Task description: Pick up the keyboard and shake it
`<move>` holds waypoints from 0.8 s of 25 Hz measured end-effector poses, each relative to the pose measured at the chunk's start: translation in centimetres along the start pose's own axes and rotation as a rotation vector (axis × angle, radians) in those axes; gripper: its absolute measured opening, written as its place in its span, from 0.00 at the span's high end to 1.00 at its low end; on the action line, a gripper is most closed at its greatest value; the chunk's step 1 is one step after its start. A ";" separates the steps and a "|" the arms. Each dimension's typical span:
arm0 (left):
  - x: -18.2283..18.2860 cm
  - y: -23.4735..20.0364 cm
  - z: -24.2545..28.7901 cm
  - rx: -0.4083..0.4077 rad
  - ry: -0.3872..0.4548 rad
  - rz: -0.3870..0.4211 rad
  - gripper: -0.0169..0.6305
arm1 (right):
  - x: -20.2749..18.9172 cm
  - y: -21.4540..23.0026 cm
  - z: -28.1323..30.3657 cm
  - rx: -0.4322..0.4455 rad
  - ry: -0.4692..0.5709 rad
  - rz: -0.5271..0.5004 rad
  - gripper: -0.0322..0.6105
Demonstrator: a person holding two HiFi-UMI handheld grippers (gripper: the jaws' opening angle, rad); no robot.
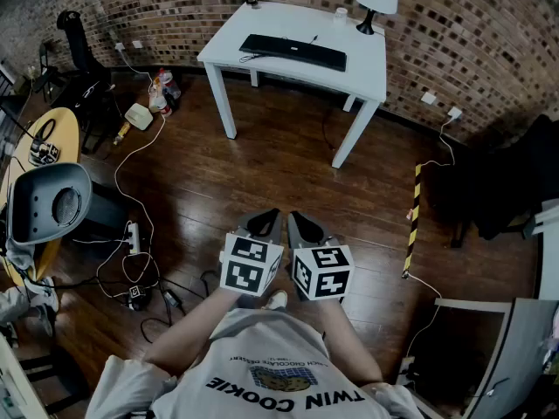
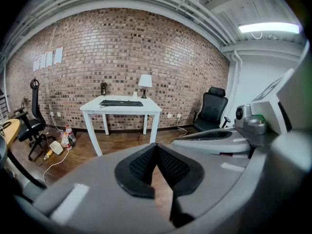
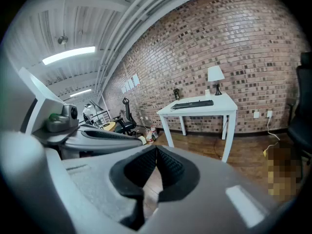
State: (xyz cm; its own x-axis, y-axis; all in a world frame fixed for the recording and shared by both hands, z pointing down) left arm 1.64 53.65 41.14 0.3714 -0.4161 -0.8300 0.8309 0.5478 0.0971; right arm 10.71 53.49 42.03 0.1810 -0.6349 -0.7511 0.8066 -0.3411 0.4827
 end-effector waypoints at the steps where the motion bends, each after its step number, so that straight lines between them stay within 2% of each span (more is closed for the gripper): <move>1: 0.1 -0.3 0.4 0.000 0.001 -0.001 0.96 | 0.3 0.2 0.4 -0.002 0.000 -0.005 0.95; 8: 0.9 -4.0 4.5 -0.031 0.007 -0.028 0.96 | 3.6 1.6 4.8 -0.025 0.010 -0.028 0.95; 20: 4.6 -15.4 12.2 -0.103 0.024 -0.019 0.96 | 10.7 1.4 16.3 -0.100 0.021 -0.024 0.95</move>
State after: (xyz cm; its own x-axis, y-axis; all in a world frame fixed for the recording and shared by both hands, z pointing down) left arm -4.42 34.50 42.53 0.3449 -0.4098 -0.8444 0.7900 0.6126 0.0253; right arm 4.59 34.91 42.01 0.1721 -0.6126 -0.7714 0.8626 -0.2845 0.4184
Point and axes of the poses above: the fingertips, and each gripper's own axes: z forward along the fingers, y to its right, x out of its top, the point moved 6 cm from there along -z, backward along the fingers, and after that the axes turned 14 degrees about z, right-handed, at the moved point
